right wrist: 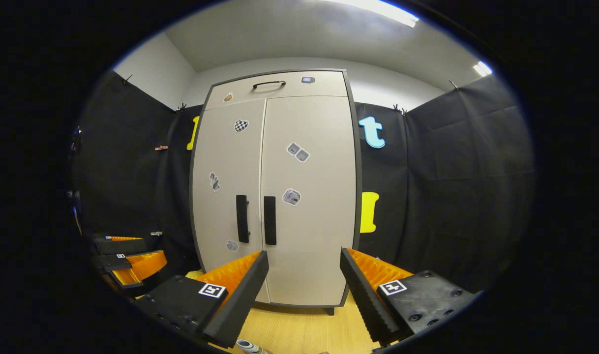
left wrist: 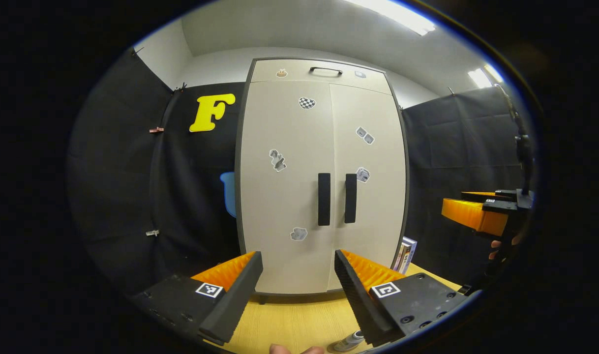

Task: Grasp the bottle in the cabinet with the left hand and place it on the coaster, then close the right door with the right hand and the left door with the left hand.

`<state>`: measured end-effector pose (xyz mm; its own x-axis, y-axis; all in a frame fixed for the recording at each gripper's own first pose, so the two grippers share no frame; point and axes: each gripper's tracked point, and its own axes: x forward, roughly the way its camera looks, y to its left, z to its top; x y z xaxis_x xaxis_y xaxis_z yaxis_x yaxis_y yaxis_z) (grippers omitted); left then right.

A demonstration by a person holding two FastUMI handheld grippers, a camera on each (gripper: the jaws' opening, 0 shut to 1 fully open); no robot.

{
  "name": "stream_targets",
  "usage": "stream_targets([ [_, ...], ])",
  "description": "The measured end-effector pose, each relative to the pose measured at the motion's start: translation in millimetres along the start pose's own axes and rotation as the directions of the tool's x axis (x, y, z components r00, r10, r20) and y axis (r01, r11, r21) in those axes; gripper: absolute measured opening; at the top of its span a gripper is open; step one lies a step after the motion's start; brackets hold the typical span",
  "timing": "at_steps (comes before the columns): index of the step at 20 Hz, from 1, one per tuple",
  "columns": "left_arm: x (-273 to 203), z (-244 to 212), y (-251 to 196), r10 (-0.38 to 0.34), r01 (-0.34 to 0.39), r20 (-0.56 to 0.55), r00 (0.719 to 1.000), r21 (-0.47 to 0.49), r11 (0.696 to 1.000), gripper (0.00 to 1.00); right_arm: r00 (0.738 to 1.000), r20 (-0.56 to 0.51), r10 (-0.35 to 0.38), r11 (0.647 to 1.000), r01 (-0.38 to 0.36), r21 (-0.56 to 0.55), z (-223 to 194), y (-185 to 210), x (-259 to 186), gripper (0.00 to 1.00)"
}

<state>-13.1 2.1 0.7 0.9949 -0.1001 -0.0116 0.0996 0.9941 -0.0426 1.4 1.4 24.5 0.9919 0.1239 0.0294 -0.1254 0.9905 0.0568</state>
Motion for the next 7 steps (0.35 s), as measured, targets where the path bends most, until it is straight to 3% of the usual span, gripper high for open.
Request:
stream_targets([
  [7, -1.3, 1.7, 0.9, 0.001, -0.001, 0.004, 1.000, 0.002, 1.000, 0.94, 1.000, -0.002, 0.003, 1.000, -0.003, 0.007, 0.1, 1.0, -1.6, 0.97],
])
